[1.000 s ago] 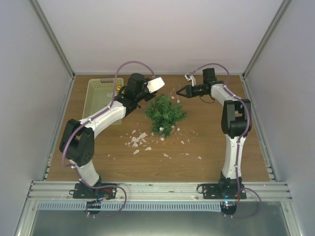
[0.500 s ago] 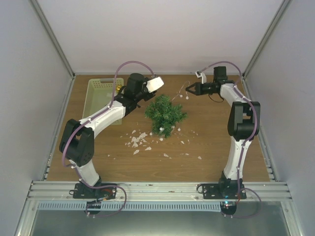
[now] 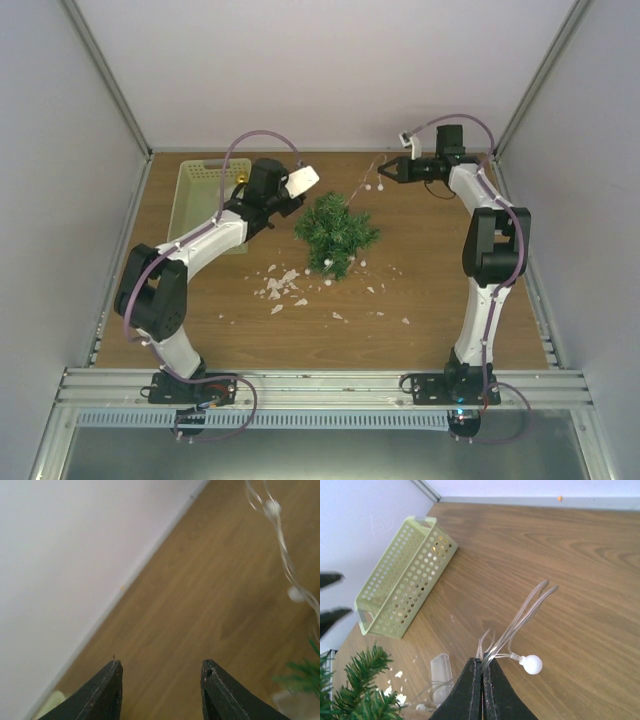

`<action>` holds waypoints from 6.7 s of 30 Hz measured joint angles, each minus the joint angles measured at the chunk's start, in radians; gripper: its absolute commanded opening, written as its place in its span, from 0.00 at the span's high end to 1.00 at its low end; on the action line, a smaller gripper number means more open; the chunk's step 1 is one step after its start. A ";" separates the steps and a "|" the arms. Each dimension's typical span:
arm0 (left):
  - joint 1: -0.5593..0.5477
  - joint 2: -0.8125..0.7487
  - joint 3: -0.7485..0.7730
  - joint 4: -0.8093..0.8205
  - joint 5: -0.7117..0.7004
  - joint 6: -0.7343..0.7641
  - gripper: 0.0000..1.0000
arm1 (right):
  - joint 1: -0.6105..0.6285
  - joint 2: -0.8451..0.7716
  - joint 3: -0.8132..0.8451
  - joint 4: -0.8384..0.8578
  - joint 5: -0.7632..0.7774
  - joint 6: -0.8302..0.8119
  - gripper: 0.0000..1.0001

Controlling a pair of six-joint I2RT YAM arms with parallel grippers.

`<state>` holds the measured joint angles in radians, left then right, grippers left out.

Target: Decorate the small christmas tree

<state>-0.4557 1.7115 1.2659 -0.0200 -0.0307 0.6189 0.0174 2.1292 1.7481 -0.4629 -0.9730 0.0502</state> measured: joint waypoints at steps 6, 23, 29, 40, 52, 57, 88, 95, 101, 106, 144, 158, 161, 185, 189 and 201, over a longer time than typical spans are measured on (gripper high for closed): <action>0.002 -0.050 -0.105 -0.076 0.031 -0.057 0.55 | 0.004 0.000 0.074 0.001 0.000 0.018 0.99; 0.029 -0.086 -0.244 -0.127 0.062 -0.184 0.55 | 0.100 0.060 0.326 0.014 0.000 0.061 0.99; 0.034 -0.086 -0.244 -0.125 0.071 -0.193 0.55 | 0.109 0.063 0.338 0.014 0.002 0.063 0.99; 0.053 -0.112 -0.257 -0.122 0.072 -0.201 0.54 | 0.109 0.047 0.338 -0.018 0.054 0.026 0.99; 0.060 -0.135 -0.257 -0.122 0.076 -0.201 0.54 | 0.106 -0.056 0.337 -0.037 0.104 -0.001 0.99; 0.060 -0.135 -0.257 -0.122 0.076 -0.201 0.54 | 0.105 -0.071 0.337 -0.045 0.134 -0.017 1.00; 0.060 -0.138 -0.257 -0.124 0.076 -0.209 0.54 | 0.091 -0.346 0.197 -0.114 0.258 -0.064 0.99; 0.060 -0.151 -0.256 -0.127 0.077 -0.209 0.54 | 0.091 -0.452 0.160 -0.118 0.264 -0.064 0.99; 0.060 -0.161 -0.254 -0.130 0.079 -0.209 0.54 | 0.091 -0.507 0.095 -0.117 0.266 -0.064 0.99; 0.060 -0.180 -0.254 -0.135 0.078 -0.209 0.54 | 0.091 -0.539 0.019 -0.124 0.301 -0.064 0.99; 0.060 -0.187 -0.200 -0.176 0.098 -0.224 0.53 | 0.092 -1.029 -0.374 -0.238 0.522 0.035 0.99; 0.060 -0.187 -0.170 -0.187 0.102 -0.228 0.53 | 0.097 -1.167 -0.519 -0.314 0.447 0.103 0.99; 0.060 -0.187 -0.169 -0.190 0.102 -0.228 0.53 | 0.100 -1.189 -0.530 -0.330 0.420 0.108 0.99; 0.053 -0.187 -0.142 -0.205 0.101 -0.243 0.39 | 0.113 -1.315 -0.608 -0.379 0.163 0.137 0.97; 0.051 -0.187 -0.141 -0.206 0.098 -0.247 0.30 | 0.120 -1.324 -0.619 -0.349 0.116 0.154 0.97; 0.051 -0.187 -0.135 -0.207 0.071 -0.246 0.28 | 0.307 -1.304 -0.686 -0.272 0.150 0.254 0.99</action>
<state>-0.4042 1.5249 1.1313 -0.2272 0.0399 0.3725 0.3248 0.8253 1.0626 -0.7353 -0.8227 0.3042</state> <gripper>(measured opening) 0.718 0.026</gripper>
